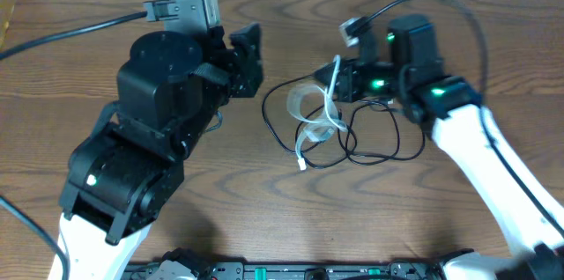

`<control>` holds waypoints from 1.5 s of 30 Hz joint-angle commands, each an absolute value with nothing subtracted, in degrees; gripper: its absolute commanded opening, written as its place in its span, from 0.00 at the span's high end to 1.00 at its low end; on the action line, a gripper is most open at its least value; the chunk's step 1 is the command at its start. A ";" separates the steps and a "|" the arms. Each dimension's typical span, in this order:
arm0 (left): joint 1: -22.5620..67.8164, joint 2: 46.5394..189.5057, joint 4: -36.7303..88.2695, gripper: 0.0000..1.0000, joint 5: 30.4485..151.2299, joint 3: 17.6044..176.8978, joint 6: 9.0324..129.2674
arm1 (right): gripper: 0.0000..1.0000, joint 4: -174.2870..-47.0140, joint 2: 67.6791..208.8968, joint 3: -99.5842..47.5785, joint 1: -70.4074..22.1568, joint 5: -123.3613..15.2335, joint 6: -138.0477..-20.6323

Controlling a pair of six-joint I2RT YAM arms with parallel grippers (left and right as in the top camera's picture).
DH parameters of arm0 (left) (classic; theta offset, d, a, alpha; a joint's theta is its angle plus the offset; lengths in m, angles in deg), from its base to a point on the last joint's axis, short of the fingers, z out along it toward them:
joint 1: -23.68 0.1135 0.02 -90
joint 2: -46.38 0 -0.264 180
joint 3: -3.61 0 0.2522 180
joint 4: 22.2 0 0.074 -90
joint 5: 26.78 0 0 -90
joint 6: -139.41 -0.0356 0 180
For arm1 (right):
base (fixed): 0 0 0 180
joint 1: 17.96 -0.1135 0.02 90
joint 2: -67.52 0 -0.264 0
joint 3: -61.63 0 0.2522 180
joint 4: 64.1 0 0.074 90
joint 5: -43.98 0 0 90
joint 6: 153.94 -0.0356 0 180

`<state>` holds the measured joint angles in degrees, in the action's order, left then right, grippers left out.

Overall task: Untangle cables
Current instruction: 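Carry the white cable with the right gripper to the top-right corner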

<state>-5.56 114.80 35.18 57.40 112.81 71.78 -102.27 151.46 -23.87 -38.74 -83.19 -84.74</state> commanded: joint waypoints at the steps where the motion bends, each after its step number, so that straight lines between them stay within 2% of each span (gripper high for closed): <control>1: -5.27 115.63 35.40 0.18 59.76 113.23 71.39 | 0.99 -106.68 145.16 -33.16 -38.39 -69.07 -81.46; 4: -5.27 115.65 35.46 0.12 59.76 113.23 71.39 | 0.99 -109.44 143.63 -38.80 -37.27 -63.63 -82.36; 8: -5.27 115.65 35.55 0.10 59.76 113.23 71.37 | 0.99 -112.02 144.00 -45.31 -33.78 -57.22 -82.33; 13: -5.27 115.74 36.10 0.09 59.78 113.23 71.39 | 0.99 -112.98 147.76 -51.74 -24.81 -56.65 -82.27; 22: -5.27 117.16 36.51 0.10 59.80 113.23 71.39 | 0.99 -123.10 166.45 -70.16 -11.55 -56.61 -73.77; 26: -5.27 118.34 36.53 0.09 59.80 113.23 71.39 | 0.99 -123.86 174.95 -76.77 -6.54 -56.63 -72.98; 40: -5.27 122.69 36.49 0.10 59.80 113.23 71.13 | 0.99 -112.06 197.66 -79.02 1.65 -37.57 -60.32; 45: -5.27 124.31 36.49 0.10 59.80 113.23 71.13 | 0.99 -110.97 204.35 -79.02 4.21 -36.98 -59.56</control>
<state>-5.58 123.30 36.49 59.52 112.81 71.70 -110.75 201.49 -77.77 2.33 -40.15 -61.75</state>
